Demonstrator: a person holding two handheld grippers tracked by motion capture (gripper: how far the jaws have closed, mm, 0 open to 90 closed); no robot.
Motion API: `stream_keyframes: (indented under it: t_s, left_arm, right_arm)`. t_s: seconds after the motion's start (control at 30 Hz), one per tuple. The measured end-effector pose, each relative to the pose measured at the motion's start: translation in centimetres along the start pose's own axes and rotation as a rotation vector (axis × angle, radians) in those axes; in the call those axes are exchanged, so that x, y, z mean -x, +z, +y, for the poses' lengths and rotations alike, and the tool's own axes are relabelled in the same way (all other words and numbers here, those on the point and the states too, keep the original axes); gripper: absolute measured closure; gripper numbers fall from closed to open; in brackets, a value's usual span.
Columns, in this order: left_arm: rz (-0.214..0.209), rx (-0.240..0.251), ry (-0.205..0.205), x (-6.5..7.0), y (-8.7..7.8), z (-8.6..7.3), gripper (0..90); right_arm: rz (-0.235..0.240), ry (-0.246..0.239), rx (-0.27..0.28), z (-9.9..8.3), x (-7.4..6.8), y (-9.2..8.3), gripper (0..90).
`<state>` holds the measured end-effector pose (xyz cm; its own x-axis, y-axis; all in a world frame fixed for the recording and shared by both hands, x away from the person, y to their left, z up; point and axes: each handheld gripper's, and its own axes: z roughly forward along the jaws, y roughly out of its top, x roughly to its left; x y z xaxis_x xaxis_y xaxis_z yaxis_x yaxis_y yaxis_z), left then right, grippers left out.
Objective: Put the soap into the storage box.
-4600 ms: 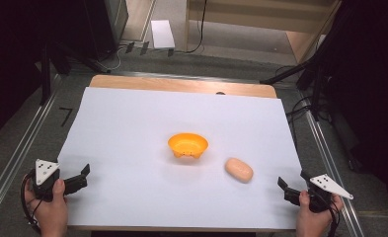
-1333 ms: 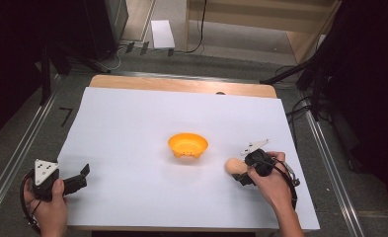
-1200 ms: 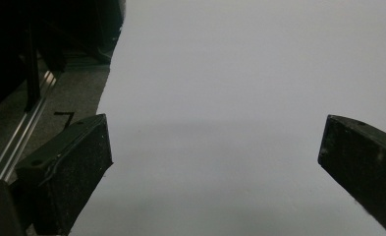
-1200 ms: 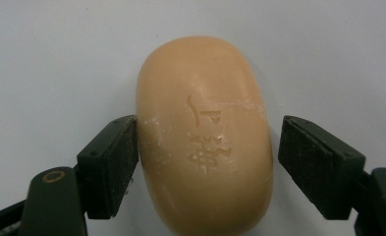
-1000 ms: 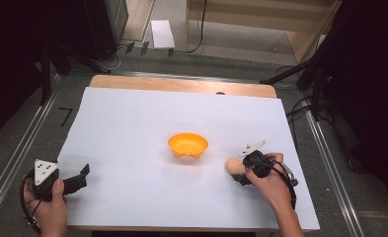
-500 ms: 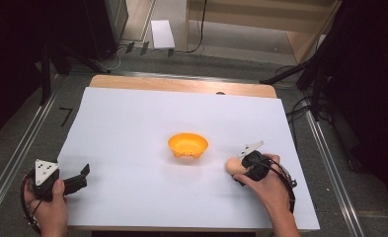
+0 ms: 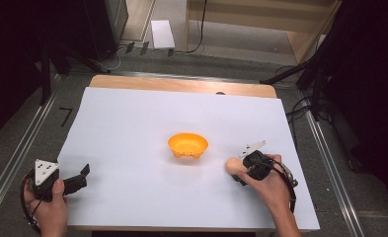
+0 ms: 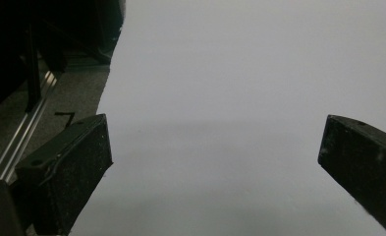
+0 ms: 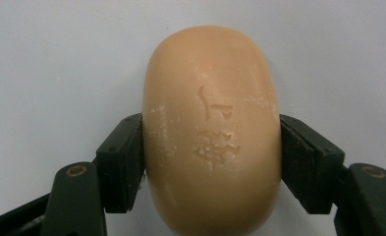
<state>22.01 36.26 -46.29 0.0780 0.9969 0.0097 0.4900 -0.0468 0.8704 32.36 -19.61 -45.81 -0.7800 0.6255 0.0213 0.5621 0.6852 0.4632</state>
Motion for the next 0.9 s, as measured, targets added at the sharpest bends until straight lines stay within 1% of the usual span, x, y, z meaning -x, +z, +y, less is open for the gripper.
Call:
stream_keyframes:
  t_s: [0.1, 0.13, 0.27, 0.33, 0.57, 0.9]
  left_arm:
    - [0.000, 0.002, -0.003, 0.0, 0.0, 0.0, 0.1]
    - [0.001, 0.003, -0.002, 0.0, 0.0, 0.0, 0.1]
    - [0.000, 0.002, -0.002, 0.0, 0.0, 0.0, 0.1]
    - [0.000, 0.003, -0.004, 0.0, 0.0, 0.0, 0.1]
    - [0.001, 0.002, -0.004, 0.0, 0.0, 0.0, 0.1]
    - [0.000, 0.002, -0.005, 0.0, -0.1, 0.0, 0.1]
  right_arm:
    - [-0.003, -0.001, 0.011, 0.0, 0.0, -0.3, 33.3]
    - [0.000, 0.006, 0.016, -0.1, -0.1, -0.5, 33.3]
    - [-0.001, 0.001, 0.022, -0.1, 0.1, -0.8, 33.3]
    - [0.006, -0.006, 0.026, 0.0, 0.1, -1.0, 33.3]
    - [0.011, -0.043, 0.029, 1.1, 0.2, -1.8, 33.3]
    - [0.010, -0.056, 0.049, 2.1, 0.3, -2.9, 33.4]
